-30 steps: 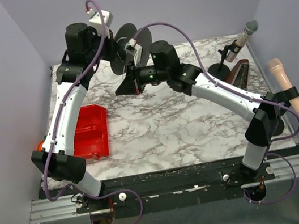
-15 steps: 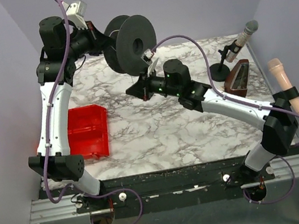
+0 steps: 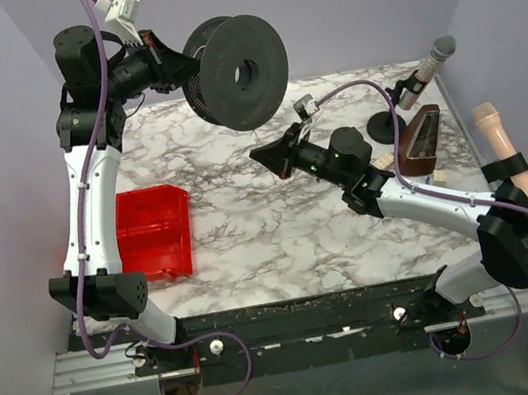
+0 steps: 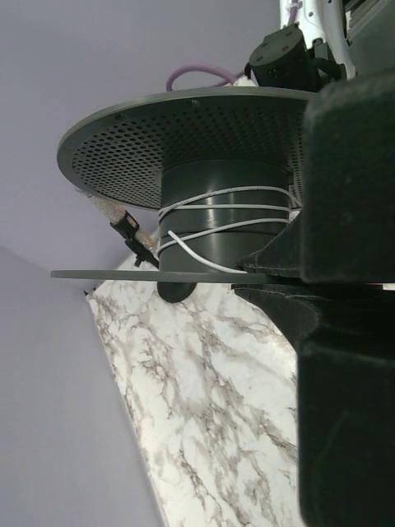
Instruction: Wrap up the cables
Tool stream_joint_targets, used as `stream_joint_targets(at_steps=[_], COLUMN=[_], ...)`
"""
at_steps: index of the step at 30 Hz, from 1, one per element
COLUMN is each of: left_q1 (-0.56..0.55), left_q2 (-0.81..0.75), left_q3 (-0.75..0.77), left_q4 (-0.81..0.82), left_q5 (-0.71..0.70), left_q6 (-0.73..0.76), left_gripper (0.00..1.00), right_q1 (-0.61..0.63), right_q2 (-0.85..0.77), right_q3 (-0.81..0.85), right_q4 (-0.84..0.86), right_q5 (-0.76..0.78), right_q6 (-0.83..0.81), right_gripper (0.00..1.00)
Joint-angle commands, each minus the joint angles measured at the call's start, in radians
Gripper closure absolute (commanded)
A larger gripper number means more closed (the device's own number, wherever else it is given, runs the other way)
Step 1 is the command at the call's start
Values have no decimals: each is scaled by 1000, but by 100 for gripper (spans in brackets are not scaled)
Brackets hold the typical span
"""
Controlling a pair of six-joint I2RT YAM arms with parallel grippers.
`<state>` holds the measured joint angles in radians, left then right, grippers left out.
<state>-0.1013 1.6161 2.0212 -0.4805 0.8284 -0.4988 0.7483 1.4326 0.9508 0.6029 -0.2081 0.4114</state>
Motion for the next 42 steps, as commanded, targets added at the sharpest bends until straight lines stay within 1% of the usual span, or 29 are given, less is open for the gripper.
stream_joint_targets(at_steps=[1,3,4,6,8,12,14,17,19,23,25,27,29,30,31,32,33,35,36,38,40,42], left_q1=[-3,-3,-3,-5,-3,-5,-3,-9,-26,-43,-51,-66,-81,-92,-109,-124,-135,-162,-181,-219,-254,-279], left_q2=[-64,-71,-79,-96,-108,-136,-142,-148,-140,-105,-78,-30,16,34,45,41,24,-40,-80,-133,-148,-147], left_q3=[-7,-24,-22,-27,-62,-179,-203,-216,-219,-243,-251,-231,-204,-191,-190,-205,-231,-310,-356,-409,-405,-383], left_q4=[209,229,209,145,85,50,4,-119,-225,-432,-532,-680,-827,-896,-926,-920,-879,-743,-653,-545,-517,-514], left_q5=[40,83,92,101,121,220,273,307,298,299,296,287,273,246,217,180,151,56,1,-121,-222,-285], left_q6=[-112,-147,-127,-46,35,124,184,336,457,708,836,978,1135,1217,1264,1285,1286,1240,1208,1185,1210,1264], left_gripper=[100,100,100,100,100,100,100,100,100,100,100,100,100,100,100,100,100,100,100,100,100,100], right_q1=[-39,-70,-84,-113,-118,-119,-127,-153,-161,-181,-194,-204,-210,-213,-217,-216,-217,-219,-219,-219,-222,-222], right_q2=[-6,-30,-50,-102,-155,-224,-242,-267,-271,-264,-265,-270,-276,-274,-264,-249,-229,-210,-204,-201,-180,-143], right_q3=[-69,-90,-112,-154,-188,-218,-228,-236,-224,-182,-179,-175,-170,-147,-118,-74,-28,20,23,17,28,72], right_q4=[-12,-9,-8,-2,8,-23,-61,-121,-159,-250,-273,-290,-317,-354,-418,-483,-558,-656,-672,-678,-704,-756], right_q5=[12,25,42,87,117,98,110,96,67,33,-23,-74,-161,-201,-224,-238,-247,-252,-248,-234,-220,-212], right_q6=[-23,-43,-61,-109,-204,-390,-485,-554,-620,-684,-710,-738,-776,-799,-815,-818,-818,-815,-812,-795,-770,-737], right_gripper=[91,91,91,94,99,99,99,99,99,99,99,99,99,99,99,100,99,99,99,99,99,99])
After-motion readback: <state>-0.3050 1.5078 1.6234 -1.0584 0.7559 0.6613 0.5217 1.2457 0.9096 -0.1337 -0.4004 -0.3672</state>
